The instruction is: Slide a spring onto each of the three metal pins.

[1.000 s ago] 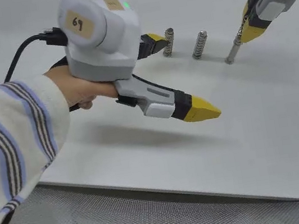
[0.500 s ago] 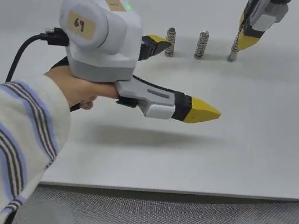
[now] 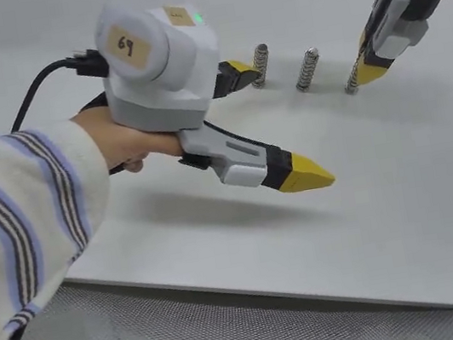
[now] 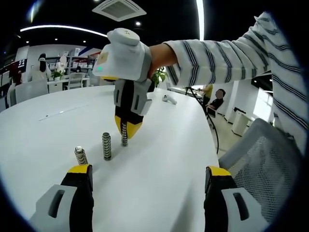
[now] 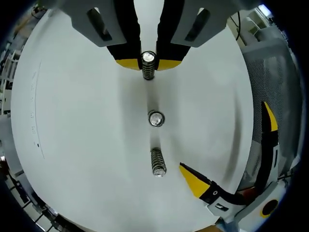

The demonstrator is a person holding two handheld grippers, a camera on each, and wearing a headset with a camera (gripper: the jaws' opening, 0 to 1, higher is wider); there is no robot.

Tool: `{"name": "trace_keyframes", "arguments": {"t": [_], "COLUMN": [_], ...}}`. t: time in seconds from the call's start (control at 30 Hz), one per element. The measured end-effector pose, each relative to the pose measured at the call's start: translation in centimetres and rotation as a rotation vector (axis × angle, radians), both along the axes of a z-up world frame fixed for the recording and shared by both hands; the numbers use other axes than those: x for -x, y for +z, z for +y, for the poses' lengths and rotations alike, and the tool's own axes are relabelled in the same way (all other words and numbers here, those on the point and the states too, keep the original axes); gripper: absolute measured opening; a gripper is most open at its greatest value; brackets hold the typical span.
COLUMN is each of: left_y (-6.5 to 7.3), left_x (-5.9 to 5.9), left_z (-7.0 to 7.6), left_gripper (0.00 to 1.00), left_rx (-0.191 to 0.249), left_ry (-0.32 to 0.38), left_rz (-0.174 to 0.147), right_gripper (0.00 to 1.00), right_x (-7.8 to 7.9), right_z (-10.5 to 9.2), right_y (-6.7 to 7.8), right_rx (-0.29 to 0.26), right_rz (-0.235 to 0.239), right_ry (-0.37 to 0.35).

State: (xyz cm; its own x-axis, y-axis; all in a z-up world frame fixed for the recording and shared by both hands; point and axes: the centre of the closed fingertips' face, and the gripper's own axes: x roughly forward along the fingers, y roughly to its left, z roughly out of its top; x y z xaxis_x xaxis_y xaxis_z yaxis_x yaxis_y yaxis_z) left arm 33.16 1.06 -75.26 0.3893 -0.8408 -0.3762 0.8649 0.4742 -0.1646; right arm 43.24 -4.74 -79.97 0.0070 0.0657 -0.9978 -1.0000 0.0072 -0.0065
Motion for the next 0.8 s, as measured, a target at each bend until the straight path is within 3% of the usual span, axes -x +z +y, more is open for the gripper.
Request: {"name": "trace_keyframes", "arguments": {"t": [0.8], "left_y": [-0.6], "left_x": [0.0], "left_z": [0.3], "left_gripper": [0.93], "left_rx": [-0.014], "left_ry": [0.009], "left_rz": [0.025], "right_gripper": [0.09], "right_x": [1.1], "right_z": [-0.4], "right_y": [-0.2], "right_rx": [0.019], "right_rz": [0.000], "right_ry": [0.007]}}
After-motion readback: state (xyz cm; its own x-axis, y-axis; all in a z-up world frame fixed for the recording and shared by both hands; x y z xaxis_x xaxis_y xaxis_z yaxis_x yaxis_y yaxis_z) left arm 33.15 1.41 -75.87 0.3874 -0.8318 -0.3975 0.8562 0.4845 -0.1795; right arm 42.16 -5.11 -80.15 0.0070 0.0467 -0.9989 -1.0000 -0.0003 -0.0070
